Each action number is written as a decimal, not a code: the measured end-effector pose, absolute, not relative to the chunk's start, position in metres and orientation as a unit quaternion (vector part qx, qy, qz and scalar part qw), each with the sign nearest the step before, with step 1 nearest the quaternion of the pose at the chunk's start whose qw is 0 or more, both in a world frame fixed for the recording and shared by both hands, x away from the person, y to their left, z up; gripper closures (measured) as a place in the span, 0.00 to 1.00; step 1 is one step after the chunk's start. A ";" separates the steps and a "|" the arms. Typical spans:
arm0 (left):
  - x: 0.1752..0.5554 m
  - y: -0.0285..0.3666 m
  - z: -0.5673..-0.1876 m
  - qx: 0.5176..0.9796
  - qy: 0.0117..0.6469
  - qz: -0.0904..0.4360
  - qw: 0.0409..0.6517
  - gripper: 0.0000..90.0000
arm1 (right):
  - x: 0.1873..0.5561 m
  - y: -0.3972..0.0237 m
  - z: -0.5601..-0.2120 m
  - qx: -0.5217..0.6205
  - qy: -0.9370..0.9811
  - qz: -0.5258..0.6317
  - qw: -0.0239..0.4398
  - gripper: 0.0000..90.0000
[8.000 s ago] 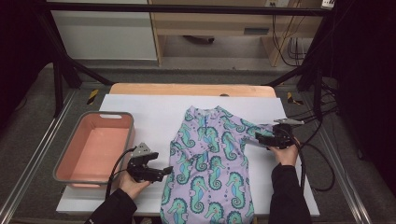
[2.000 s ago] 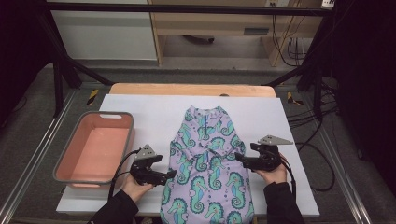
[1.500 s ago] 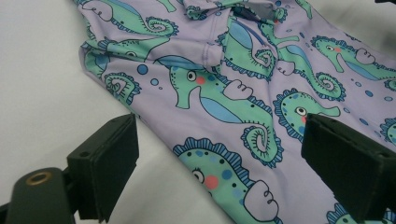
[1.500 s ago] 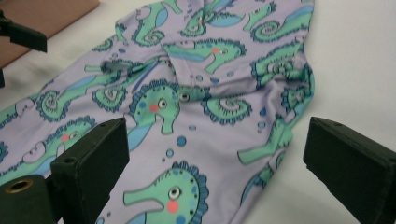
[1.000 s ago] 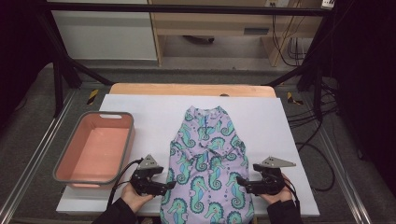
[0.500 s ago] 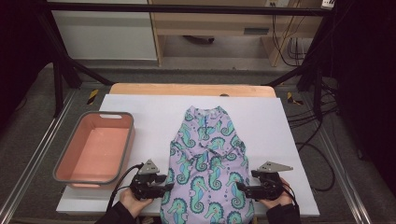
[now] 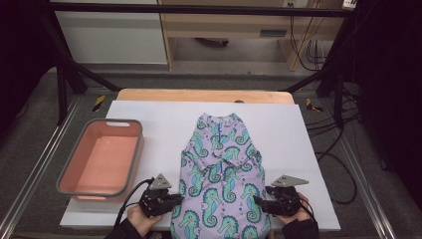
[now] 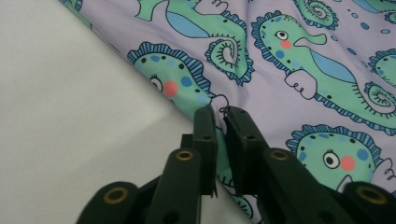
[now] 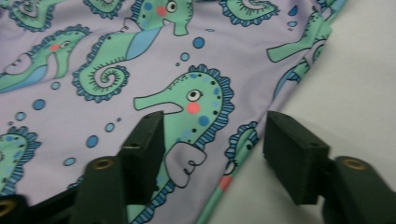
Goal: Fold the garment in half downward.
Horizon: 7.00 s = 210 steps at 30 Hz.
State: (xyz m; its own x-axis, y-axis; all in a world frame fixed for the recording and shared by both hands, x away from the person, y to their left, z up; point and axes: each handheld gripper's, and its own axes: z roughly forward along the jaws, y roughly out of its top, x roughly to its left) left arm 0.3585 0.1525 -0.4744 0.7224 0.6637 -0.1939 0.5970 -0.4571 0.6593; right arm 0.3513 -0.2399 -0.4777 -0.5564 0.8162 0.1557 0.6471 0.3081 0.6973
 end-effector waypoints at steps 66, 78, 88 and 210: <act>0.401 0.151 -0.442 0.826 0.345 0.107 0.433 0.10 | 0.385 -0.247 -0.459 0.443 0.774 0.421 0.166 0.09; 0.428 0.143 -0.438 0.824 0.347 0.105 0.436 0.10 | 0.395 -0.242 -0.457 0.440 0.764 0.441 0.164 0.07; 0.455 0.132 -0.438 0.821 0.354 0.109 0.433 0.10 | 0.394 -0.245 -0.456 0.438 0.764 0.442 0.170 0.07; 0.533 0.113 -0.475 0.826 0.418 0.110 0.362 0.96 | 0.527 -0.216 -0.472 0.470 0.778 0.383 0.165 0.47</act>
